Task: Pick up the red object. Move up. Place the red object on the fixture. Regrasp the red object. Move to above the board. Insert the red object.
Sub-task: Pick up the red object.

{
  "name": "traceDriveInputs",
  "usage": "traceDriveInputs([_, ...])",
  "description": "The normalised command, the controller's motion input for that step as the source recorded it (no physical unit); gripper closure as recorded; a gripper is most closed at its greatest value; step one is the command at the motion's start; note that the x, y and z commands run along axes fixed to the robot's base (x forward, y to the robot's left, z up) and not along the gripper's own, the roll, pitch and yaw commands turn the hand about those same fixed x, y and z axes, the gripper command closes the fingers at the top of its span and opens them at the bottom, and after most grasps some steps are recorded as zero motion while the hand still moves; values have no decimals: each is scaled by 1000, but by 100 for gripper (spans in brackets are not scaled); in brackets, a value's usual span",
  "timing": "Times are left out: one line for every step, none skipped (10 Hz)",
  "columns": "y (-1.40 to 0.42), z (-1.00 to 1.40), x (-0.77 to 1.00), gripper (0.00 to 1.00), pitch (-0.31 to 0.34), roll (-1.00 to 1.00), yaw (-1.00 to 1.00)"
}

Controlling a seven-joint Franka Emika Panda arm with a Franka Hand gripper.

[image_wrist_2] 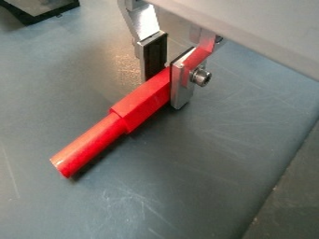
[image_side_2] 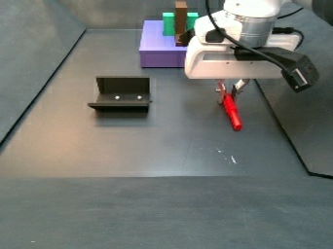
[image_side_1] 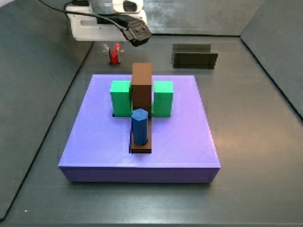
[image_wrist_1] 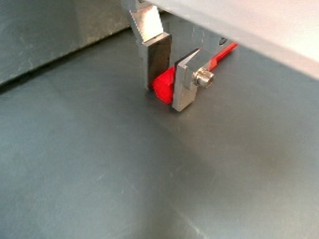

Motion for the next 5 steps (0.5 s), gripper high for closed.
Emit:
traceDriveInputs([0,0,0,100,0,0,0])
traceDriveInputs([0,0,0,100,0,0,0])
traceDriveInputs([0,0,0,100,0,0,0])
traceDriveInputs([0,0,0,100,0,0,0])
traceDriveInputs([0,0,0,100,0,0,0])
